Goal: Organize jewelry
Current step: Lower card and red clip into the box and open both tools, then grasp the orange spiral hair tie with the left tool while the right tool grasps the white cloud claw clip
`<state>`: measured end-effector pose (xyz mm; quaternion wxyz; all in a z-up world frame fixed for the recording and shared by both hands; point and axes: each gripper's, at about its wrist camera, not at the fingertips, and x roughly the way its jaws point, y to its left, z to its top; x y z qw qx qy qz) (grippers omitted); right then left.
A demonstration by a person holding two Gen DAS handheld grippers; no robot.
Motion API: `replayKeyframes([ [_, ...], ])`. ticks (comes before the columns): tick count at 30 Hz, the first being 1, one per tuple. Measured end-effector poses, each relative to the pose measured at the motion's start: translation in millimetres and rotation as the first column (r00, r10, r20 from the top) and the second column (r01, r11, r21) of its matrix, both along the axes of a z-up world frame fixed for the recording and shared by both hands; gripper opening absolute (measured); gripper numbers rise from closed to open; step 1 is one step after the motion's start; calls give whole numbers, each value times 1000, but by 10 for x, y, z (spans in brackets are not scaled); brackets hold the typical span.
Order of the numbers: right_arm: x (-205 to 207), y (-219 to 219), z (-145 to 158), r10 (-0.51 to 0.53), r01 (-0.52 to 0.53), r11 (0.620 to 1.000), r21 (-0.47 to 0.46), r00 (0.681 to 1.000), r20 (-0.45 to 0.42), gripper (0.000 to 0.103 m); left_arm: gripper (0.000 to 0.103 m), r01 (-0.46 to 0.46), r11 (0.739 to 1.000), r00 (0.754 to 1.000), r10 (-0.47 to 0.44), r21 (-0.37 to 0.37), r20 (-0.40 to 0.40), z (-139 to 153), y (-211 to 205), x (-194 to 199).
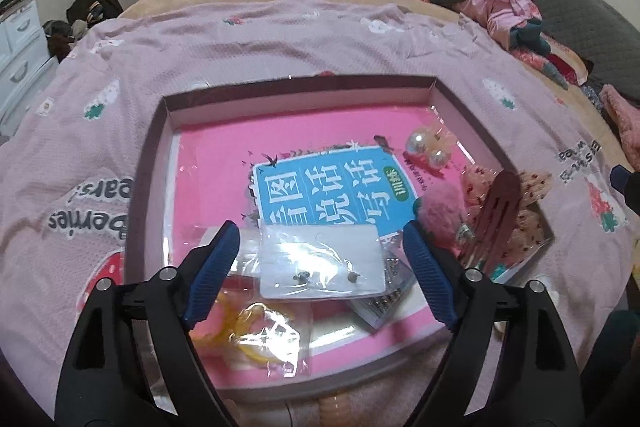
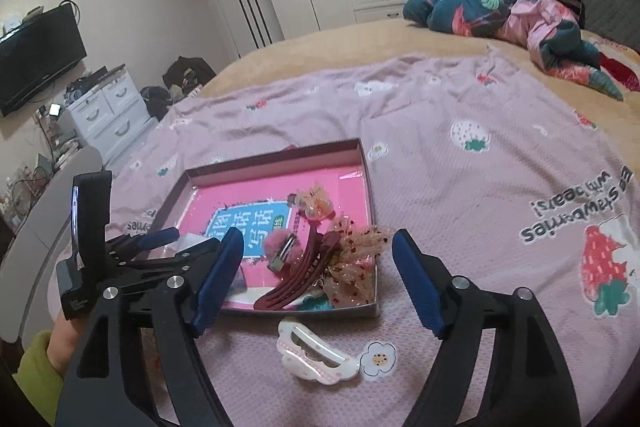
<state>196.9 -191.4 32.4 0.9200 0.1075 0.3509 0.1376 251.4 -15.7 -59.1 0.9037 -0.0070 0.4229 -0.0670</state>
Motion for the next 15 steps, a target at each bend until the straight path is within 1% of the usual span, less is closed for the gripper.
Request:
replayKeyframes([
  [3, -88, -31, 100, 0, 0, 1000, -5, 1000, 26, 80, 83, -3, 1000, 999, 4, -17, 38, 171, 27, -96],
  [6, -194, -51, 193, -1, 1, 1000, -4, 999, 51, 84, 92, -21, 999, 997, 24, -31, 76, 323, 77, -211],
  [11, -355, -59, 334, 10, -9, 1000, -16, 996, 89, 87, 93, -43, 997, 991, 51, -64, 126, 565, 171, -426],
  [15, -461, -48, 409, 18, -14, 999, -30, 994, 112, 88, 93, -61, 995, 985, 73, -82, 154, 731, 256, -623],
])
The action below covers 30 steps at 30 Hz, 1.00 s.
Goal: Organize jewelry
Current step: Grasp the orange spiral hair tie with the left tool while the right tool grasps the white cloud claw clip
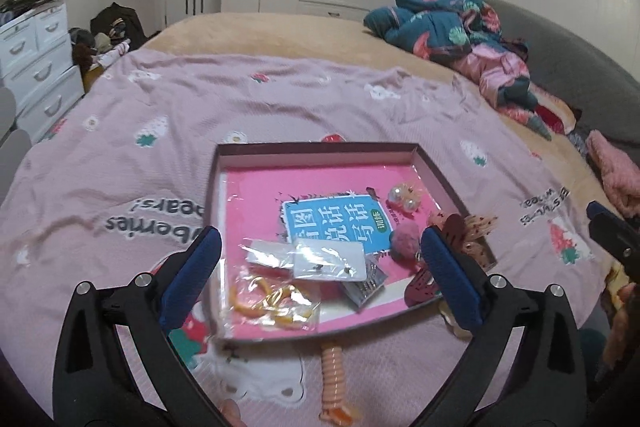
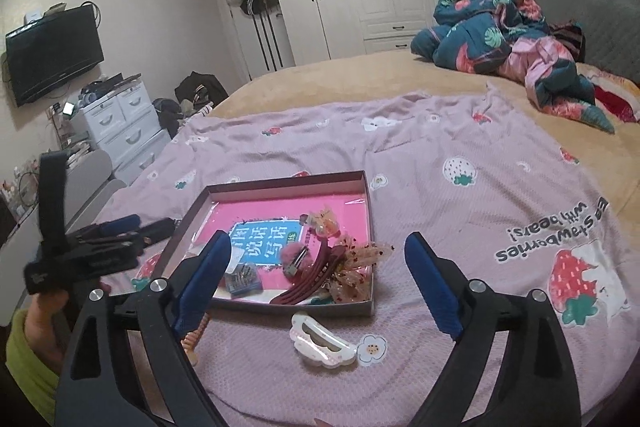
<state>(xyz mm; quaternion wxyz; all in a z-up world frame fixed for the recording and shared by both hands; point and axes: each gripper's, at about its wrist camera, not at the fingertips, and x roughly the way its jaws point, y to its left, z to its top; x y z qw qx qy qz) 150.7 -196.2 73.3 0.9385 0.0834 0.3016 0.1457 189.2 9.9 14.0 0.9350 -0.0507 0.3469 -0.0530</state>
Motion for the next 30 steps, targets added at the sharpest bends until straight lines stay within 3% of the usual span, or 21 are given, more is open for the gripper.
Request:
replayKeyframes([
  [8, -111, 88, -64, 56, -57, 997, -55, 998, -12, 88, 93, -16, 999, 1000, 16, 42, -3, -3, 76, -340],
  [19, 16, 179, -665, 137, -164, 974, -154, 976, -170, 88, 92, 19, 999, 989, -13, 37, -147, -548, 35, -543],
  [22, 113, 235, -882, 158, -203, 961, -190, 961, -229, 88, 83, 36, 998, 985, -28, 44, -171, -653, -23, -529],
  [27, 255, 376, -1184, 200, -268, 939, -216, 935, -293, 84, 57, 77, 996, 972, -64, 48, -225, -864, -161, -498],
  [30, 312, 479, -1271, 238, -316, 921, -230, 920, -311, 77, 55, 94, 994, 964, -78, 51, -253, -977, -234, -481],
])
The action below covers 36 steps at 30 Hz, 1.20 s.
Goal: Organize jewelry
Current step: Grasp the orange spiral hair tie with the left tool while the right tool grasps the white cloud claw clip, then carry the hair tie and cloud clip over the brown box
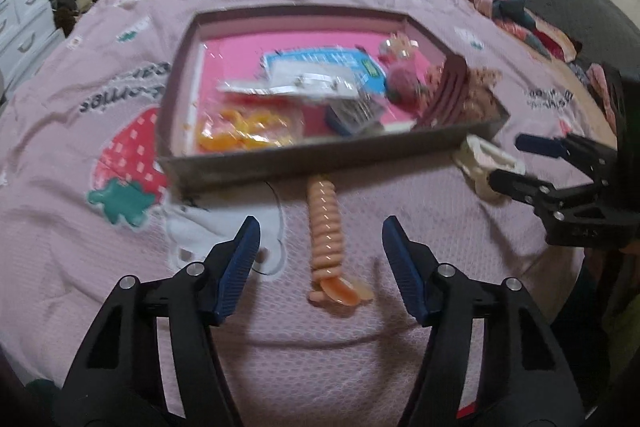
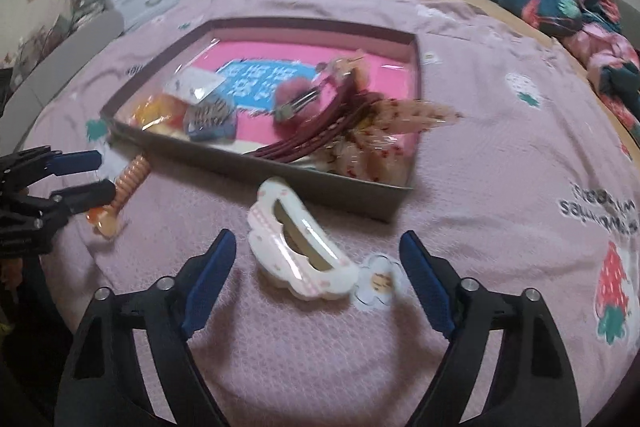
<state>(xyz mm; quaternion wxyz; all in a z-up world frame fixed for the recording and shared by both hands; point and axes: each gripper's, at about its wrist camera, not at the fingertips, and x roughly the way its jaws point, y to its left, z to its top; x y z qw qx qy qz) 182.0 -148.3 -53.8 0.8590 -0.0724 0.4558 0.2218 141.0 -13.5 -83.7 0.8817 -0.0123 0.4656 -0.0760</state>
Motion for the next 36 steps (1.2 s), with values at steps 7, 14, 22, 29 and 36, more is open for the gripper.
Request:
replayKeyframes([
  [7, 7, 167, -95, 65, -66, 998, -24, 998, -23, 52, 31, 40, 998, 999, -38, 45, -38, -158, -127, -18],
  [14, -148, 162, -44, 76, -76, 997, 19, 996, -38, 51, 11, 73, 997, 997, -72, 19, -34, -94, -104, -100],
  [22, -430, 211, 283, 112, -111, 985, 133, 994, 1, 51, 11, -6, 1000, 997, 8, -28, 74, 317, 220, -168],
  [29, -268, 336, 651, 85, -96, 978, 184, 994, 70, 51, 11, -118, 992, 983, 123, -42, 135, 598, 581, 47],
  [36, 82, 410, 830, 4, -30, 973, 229, 994, 112, 51, 11, -165, 986, 968, 166, -24, 186, 827, 766, 279],
])
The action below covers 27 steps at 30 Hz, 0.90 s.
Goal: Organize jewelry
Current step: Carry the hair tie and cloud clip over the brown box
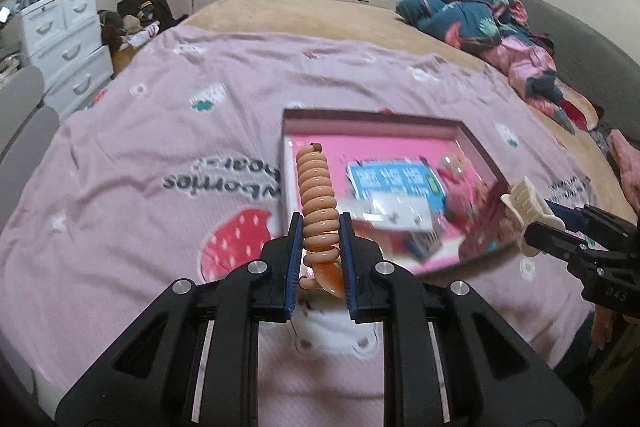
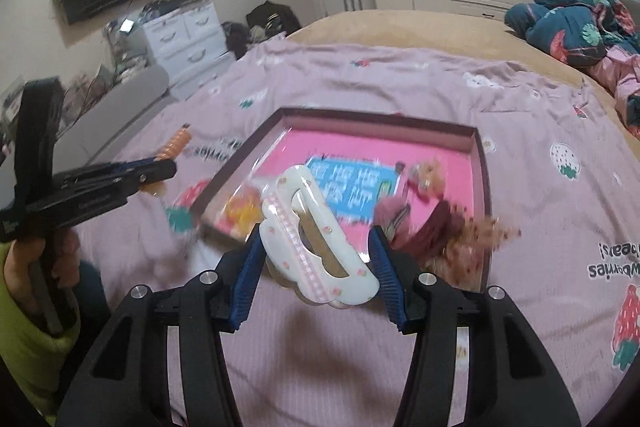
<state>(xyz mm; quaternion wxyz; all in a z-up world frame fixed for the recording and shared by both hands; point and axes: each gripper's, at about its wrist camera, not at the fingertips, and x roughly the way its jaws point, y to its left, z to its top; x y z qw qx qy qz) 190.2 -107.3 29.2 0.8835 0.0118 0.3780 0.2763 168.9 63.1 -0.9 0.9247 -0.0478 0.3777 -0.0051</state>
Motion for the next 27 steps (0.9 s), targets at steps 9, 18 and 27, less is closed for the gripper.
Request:
replayKeyframes([
  [9, 351, -37, 19, -120, 120, 993, 0, 992, 25, 51, 11, -17, 1000, 1000, 16, -21, -24, -75, 25, 346],
  [18, 553, 25, -281, -146, 144, 988, -49, 989, -21, 51, 11, 14, 1000, 997, -16, -25, -81, -405, -59, 554],
  [27, 588, 228, -541, -125, 119, 989, -88, 990, -62, 51, 11, 48, 999, 992, -48, -2, -118, -589, -125, 641],
])
